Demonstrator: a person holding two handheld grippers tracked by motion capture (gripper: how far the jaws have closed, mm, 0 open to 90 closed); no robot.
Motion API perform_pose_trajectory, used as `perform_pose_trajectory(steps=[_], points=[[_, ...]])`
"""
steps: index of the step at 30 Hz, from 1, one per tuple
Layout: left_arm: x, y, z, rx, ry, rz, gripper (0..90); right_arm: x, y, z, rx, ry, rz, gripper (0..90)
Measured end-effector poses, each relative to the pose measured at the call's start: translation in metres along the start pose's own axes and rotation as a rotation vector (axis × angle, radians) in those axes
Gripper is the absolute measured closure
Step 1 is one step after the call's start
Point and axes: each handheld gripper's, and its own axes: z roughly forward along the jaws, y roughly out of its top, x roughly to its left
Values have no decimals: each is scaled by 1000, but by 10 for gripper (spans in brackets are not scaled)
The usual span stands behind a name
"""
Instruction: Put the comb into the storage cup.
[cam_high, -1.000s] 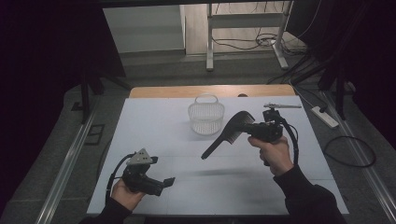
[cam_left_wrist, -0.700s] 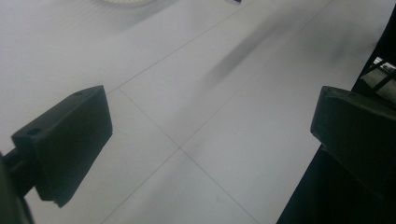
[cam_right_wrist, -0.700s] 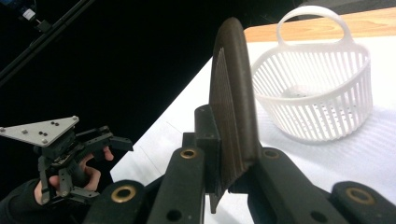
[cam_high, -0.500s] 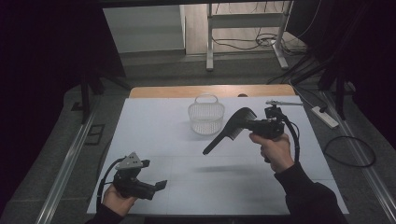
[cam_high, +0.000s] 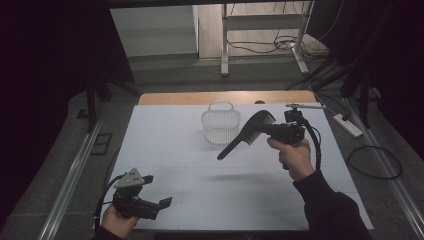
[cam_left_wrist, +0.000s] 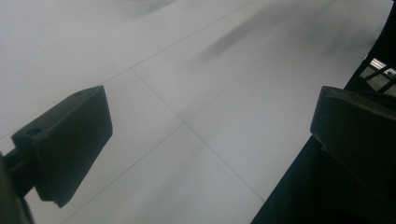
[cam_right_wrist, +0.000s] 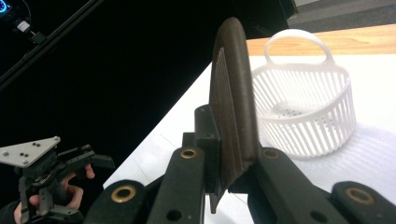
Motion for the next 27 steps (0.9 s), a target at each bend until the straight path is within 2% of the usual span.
perform_pose_trajectory(steps=[9, 15, 20, 27], points=[[1, -8, -12, -30, 24, -7, 0, -3, 6, 4, -12, -10, 5, 858], [1, -14, -18, -28, 44, -18, 0, -5, 10, 6, -21, -18, 9, 858], [1, -17, -22, -27, 62, -12, 0, -9, 13, 9, -25, -27, 12, 859], [1, -20, -27, -38, 71, -20, 0, -11, 19, 11, -39, -37, 17, 858]])
